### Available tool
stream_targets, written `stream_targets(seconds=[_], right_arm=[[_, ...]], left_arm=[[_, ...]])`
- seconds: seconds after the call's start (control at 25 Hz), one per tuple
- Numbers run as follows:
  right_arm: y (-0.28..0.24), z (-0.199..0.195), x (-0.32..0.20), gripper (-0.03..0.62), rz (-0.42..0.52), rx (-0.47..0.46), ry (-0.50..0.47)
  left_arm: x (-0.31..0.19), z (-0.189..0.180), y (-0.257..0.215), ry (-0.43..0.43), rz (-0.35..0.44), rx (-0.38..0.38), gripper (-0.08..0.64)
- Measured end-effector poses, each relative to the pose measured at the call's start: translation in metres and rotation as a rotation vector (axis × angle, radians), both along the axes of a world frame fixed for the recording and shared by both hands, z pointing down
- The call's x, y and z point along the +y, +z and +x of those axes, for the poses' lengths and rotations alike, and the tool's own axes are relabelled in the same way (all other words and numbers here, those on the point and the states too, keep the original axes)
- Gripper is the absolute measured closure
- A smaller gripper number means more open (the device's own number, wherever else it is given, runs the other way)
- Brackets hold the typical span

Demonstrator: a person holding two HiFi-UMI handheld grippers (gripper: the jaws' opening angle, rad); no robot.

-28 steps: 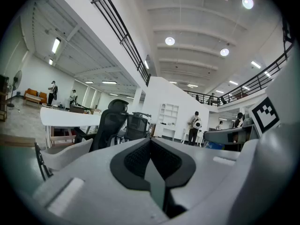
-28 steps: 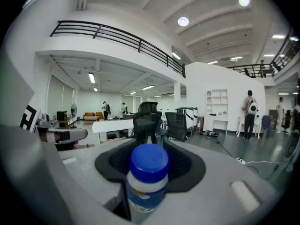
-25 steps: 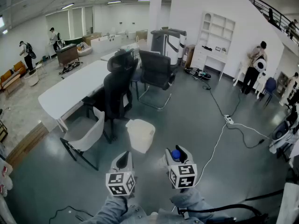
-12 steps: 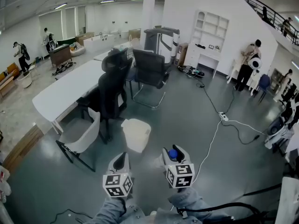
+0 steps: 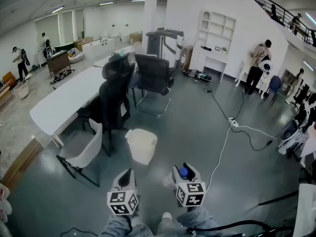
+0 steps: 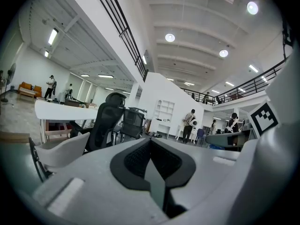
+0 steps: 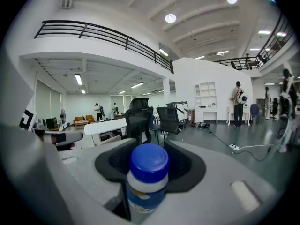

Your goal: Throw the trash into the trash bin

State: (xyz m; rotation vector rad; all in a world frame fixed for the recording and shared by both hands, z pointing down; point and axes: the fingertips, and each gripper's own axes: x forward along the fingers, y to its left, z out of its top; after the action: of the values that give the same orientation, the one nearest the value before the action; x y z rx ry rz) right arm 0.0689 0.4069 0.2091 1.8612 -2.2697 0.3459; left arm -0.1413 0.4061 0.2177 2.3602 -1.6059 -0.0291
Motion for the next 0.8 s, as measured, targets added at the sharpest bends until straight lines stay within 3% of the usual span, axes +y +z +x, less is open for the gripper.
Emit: stream_targets(seconds=[0.28, 0.8], right_arm=[[0.020, 0.036, -0.039, 0.407, -0.016, -0.027, 0.019], [0.033, 0.101, -0.178, 0.407, -0.048, -0.089, -0.054]], left_arm=[[-0.040, 0.033, 0.020, 0.016, -0.022, -0.009, 0.551], [-0.154, 0.102, 0.028, -0.008, -0.036, -0.038, 0.551]])
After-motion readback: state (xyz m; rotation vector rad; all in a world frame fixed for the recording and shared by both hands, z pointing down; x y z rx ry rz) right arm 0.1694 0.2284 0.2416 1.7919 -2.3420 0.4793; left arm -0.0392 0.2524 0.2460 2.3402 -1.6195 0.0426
